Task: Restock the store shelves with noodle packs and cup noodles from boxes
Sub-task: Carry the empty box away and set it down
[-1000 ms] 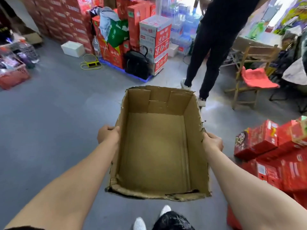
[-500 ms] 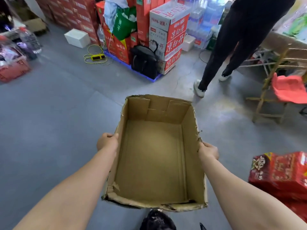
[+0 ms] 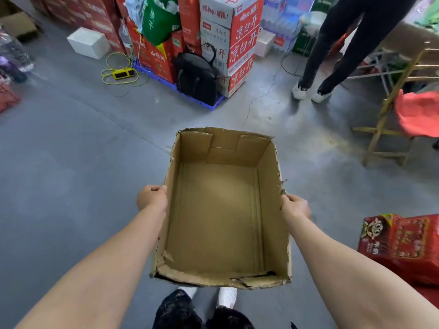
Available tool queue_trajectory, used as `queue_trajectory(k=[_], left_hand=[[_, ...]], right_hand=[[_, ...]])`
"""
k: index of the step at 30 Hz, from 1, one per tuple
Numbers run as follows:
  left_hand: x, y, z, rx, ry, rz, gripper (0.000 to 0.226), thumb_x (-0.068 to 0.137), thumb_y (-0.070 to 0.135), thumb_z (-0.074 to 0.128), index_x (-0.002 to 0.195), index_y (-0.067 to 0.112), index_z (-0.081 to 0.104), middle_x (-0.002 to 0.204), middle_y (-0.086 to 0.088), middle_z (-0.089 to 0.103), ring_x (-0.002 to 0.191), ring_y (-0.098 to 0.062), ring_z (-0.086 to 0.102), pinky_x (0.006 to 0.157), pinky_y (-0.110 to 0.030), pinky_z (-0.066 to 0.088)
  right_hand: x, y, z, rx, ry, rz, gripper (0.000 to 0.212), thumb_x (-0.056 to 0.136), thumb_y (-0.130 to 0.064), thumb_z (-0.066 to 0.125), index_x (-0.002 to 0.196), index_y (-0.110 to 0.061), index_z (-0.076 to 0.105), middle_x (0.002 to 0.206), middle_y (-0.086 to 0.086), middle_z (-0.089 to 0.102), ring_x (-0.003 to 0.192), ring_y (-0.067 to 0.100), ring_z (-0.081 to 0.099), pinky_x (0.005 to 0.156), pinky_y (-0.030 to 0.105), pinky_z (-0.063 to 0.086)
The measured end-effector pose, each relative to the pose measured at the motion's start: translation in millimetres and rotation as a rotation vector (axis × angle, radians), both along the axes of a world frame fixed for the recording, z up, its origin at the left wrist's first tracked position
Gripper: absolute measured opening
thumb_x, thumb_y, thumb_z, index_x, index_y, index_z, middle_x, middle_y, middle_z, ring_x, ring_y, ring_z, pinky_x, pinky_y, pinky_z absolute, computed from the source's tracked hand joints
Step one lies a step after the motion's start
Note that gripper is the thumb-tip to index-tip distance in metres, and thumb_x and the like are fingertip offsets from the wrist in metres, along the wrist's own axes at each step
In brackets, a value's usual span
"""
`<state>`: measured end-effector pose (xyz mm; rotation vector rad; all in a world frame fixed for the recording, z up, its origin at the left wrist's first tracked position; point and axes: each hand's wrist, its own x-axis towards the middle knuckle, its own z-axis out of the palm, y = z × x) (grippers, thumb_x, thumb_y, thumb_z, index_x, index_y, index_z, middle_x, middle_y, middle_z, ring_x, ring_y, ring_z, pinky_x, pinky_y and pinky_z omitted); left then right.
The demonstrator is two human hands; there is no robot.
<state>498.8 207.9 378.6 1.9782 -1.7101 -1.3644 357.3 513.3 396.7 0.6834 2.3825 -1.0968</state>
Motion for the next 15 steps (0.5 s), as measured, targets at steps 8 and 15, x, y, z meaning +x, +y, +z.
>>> queue_trajectory(k=[8, 15], left_hand=[[-32, -4, 4, 0.128, 0.073, -0.156, 0.025, 0.095, 0.040, 0.064, 0.085, 0.018, 0.060, 0.079, 0.000, 0.057, 0.077, -0.025, 0.053, 0.075, -0.034, 0.047], [-50, 4, 17, 0.339, 0.242, -0.310, 0.026, 0.089, 0.037, 0.073, 0.087, 0.015, 0.059, 0.072, -0.003, 0.054, 0.063, -0.019, 0.049, 0.056, -0.026, 0.038]], right_hand=[[17, -9, -8, 0.053, -0.126, -0.056, 0.049, 0.102, -0.032, 0.053, 0.144, -0.007, 0.051, 0.138, 0.014, 0.058, 0.124, 0.035, 0.055, 0.099, 0.039, 0.046], [37, -19, 4, 0.033, -0.106, -0.146, 0.027, 0.101, -0.027, 0.054, 0.105, -0.002, 0.064, 0.107, 0.017, 0.064, 0.098, 0.033, 0.057, 0.083, 0.032, 0.043]])
